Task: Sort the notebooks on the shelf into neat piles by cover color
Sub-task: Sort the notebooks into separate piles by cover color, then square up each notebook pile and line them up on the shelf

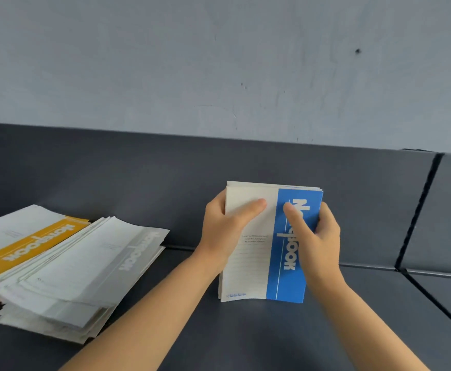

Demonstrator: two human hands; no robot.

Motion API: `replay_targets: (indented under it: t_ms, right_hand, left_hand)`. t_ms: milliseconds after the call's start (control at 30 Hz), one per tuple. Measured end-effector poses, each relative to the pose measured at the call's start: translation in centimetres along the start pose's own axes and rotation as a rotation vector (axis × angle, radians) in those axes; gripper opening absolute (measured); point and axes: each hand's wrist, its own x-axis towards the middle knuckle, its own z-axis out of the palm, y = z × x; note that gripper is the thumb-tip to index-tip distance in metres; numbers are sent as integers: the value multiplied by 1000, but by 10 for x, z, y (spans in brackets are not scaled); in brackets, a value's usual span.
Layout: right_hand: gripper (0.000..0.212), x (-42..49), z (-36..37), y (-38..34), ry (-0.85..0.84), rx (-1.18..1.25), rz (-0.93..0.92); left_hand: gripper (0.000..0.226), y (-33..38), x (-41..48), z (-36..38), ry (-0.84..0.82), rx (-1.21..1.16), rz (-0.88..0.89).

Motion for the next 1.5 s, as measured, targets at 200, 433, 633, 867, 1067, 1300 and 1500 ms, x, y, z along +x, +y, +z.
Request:
replay_targets:
  t_ms: [200, 433, 633, 867, 1067, 1300, 1500]
  right_hand:
    - [20, 10, -15, 11, -231, 60, 220]
    - [14, 17, -13, 23, -123, -138, 188]
    - [33, 31, -30, 56, -155, -518, 515]
    - [65, 26, -30, 73, -281, -1272, 401]
    - [70, 21, -30, 64, -366, -1570, 322]
    - [48, -11, 63, 24, -373, -853, 206]
    - [38, -50, 182, 22, -484, -245, 733]
  left_hand:
    - [33, -34, -5, -7, -75, 25, -2]
    - [40, -60, -8, -3, 30, 178, -56]
    - [38, -79, 1, -3, -191, 613, -333]
    - [51, -85, -10, 0, -353, 1530, -6]
    - [48, -70, -12, 4, -447, 1557, 0]
    - [47, 3, 1, -87, -311, 1583, 118]
    - [44, 35, 16, -224, -243, 1732, -165]
